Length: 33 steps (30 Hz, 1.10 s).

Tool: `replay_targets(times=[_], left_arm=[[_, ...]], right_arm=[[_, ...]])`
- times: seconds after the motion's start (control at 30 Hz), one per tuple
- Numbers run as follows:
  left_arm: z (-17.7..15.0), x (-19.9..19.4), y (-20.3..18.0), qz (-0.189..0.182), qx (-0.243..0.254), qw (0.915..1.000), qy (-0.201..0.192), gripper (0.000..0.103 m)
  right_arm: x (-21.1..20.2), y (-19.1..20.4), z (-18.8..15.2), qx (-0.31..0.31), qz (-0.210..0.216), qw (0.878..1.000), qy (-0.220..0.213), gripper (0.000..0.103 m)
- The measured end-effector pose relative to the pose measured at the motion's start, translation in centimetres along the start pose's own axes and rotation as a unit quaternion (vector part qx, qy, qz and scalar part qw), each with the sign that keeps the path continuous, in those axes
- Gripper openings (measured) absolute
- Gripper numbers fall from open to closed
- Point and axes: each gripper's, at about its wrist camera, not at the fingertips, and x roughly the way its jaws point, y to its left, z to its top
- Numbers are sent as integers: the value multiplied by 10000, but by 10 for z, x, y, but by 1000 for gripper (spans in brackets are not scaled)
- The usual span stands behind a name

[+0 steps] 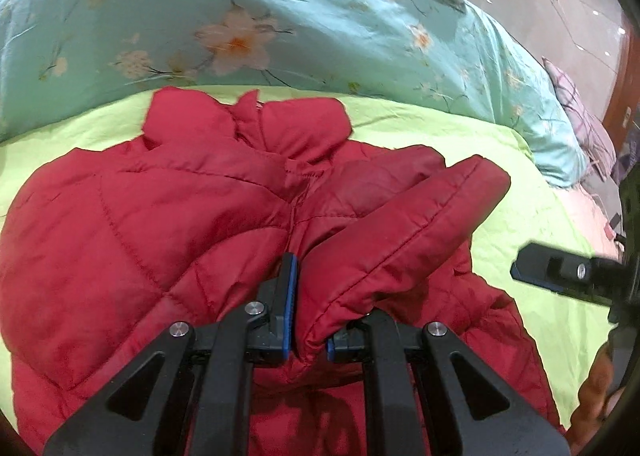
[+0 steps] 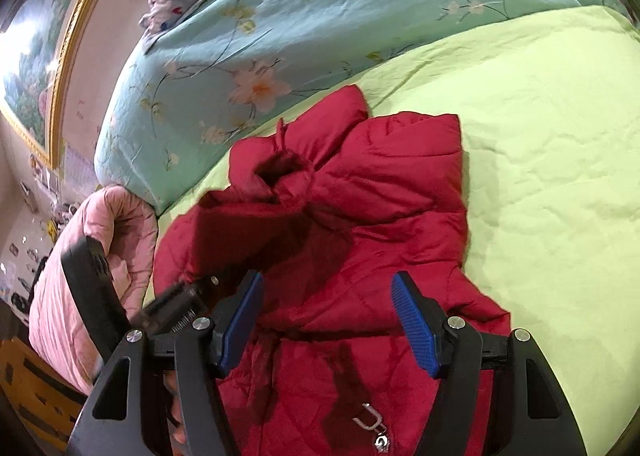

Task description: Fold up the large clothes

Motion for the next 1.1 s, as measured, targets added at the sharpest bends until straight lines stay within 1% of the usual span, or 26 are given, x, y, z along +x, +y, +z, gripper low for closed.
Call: replay_targets(times=[0.1, 0.2, 0.3, 0.33, 0.4, 0.5, 0.57, 0.6, 0.67, 0.73, 0.77, 0.83, 0.87, 0.9, 0.93, 1.0, 1.03, 1.07, 1.1], left_arm=[[-4, 5, -5, -12, 75, 10000, -15, 9], [-9, 15, -9, 28, 188, 9998, 82, 9], [-14, 22, -9, 28, 210, 9996, 193, 9], [-15, 22, -8, 18, 200, 9996, 216, 9], [-15, 21, -7, -11, 200, 9995, 244, 9], [-16, 20, -9, 17, 264, 9993, 275, 9], [-17, 22, -9, 56, 304, 9990, 308, 9], [-17, 23, -9, 73, 310, 9989, 349, 12], [-17, 25, -9, 56, 311, 9987, 412, 16], [-19, 26, -10, 50, 356, 9982, 477, 19], [-19, 25, -11, 33, 374, 9982, 477, 22], [-19, 25, -13, -22, 406, 9979, 506, 31], [-20, 24, -14, -125, 407, 9978, 508, 43], [-20, 23, -16, -248, 423, 9975, 514, 58], [-21, 22, -18, -296, 450, 9973, 504, 63], [-23, 17, -28, -282, 592, 9971, 396, 65], [-24, 16, -31, -269, 635, 9969, 390, 66], [-24, 15, -33, -274, 642, 9968, 399, 66], [-24, 14, -33, -316, 620, 9967, 412, 67]], right_arm=[[1, -5, 4, 85, 51, 9999, -24, 69], [3, -13, 10, 255, 177, 9995, -48, 69], [8, -25, 16, 597, 529, 9968, -91, 69], [10, -28, 18, 664, 572, 9961, -68, 69], [23, -33, 23, 767, 501, 9957, 95, 69], [43, -33, 26, 835, 658, 9939, 296, 69], [54, -28, 29, 797, 740, 9935, 327, 68], [57, -26, 30, 798, 804, 9931, 318, 68], [67, -26, 32, 966, 1143, 9880, 385, 66], [73, -28, 32, 1156, 1187, 9850, 482, 66], [73, -29, 33, 1213, 1249, 9835, 497, 69], [71, -32, 34, 1419, 1453, 9777, 539, 69], [70, -35, 34, 1538, 1564, 9742, 536, 70], [67, -35, 35, 1530, 1549, 9748, 495, 71], [66, -35, 35, 1488, 1466, 9767, 495, 72], [66, -32, 37, 1407, 1420, 9785, 502, 73], [68, -28, 38, 1257, 1268, 9825, 525, 72], [71, -23, 39, 1097, 970, 9875, 586, 70], [76, -20, 39, 1017, 792, 9894, 663, 67]])
